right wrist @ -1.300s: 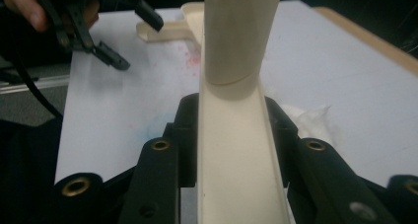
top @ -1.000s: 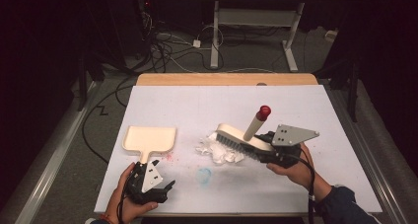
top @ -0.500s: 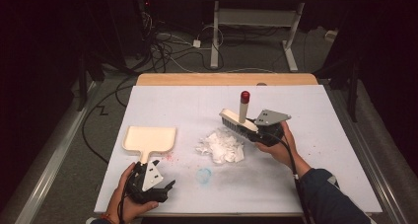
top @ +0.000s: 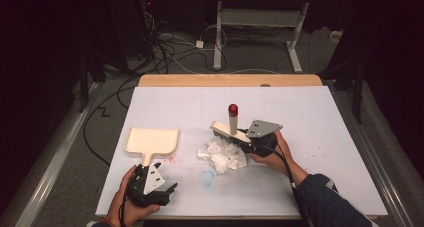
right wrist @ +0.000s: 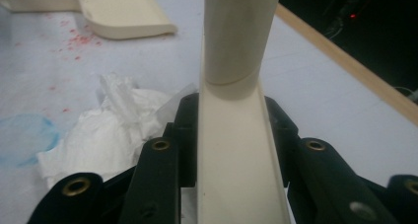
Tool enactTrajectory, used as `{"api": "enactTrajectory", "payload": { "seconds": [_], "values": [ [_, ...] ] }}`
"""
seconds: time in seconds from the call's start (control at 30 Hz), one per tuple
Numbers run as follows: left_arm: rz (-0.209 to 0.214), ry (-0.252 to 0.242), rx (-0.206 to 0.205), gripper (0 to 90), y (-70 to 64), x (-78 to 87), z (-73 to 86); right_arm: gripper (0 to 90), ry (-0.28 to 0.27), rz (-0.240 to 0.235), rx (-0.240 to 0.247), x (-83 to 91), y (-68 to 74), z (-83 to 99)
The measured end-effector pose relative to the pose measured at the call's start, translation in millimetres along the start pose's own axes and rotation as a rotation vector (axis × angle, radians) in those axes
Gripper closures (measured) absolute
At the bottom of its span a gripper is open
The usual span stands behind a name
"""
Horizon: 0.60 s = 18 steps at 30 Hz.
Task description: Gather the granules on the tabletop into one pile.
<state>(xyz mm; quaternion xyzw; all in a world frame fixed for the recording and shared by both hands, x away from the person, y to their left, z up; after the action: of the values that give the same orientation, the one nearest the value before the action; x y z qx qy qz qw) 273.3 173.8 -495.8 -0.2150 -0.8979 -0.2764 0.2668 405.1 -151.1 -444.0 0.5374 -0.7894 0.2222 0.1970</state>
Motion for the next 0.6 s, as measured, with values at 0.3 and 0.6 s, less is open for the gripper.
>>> {"api": "enactTrajectory", "payload": {
  "seconds": [0.3, 0.6],
  "values": [
    [-0.006, -0.003, 0.004, 18.6, 1.3, 1.0, 0.0, 67.9, -0.103, 0.048, -0.050, 33.1, -12.0, -9.0],
    [-0.007, -0.004, 0.004, 18.6, 0.8, 0.8, -0.6, 67.9, -0.120, 0.073, -0.063, 66.1, -9.8, -4.7]
  ]
}}
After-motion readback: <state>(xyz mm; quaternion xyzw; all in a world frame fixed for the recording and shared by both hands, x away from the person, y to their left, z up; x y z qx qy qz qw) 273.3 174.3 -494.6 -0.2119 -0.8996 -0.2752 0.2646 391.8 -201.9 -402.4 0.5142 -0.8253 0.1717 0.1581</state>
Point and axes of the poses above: each handheld gripper's, and its own axes: x roughly backward along the jaws, z roughly out of its underside, y roughly to its left, the point moved 2 cm from there along -x, roughly forward along the jaws, and after that the axes turned 13 degrees about -z, right-handed, at the moved point
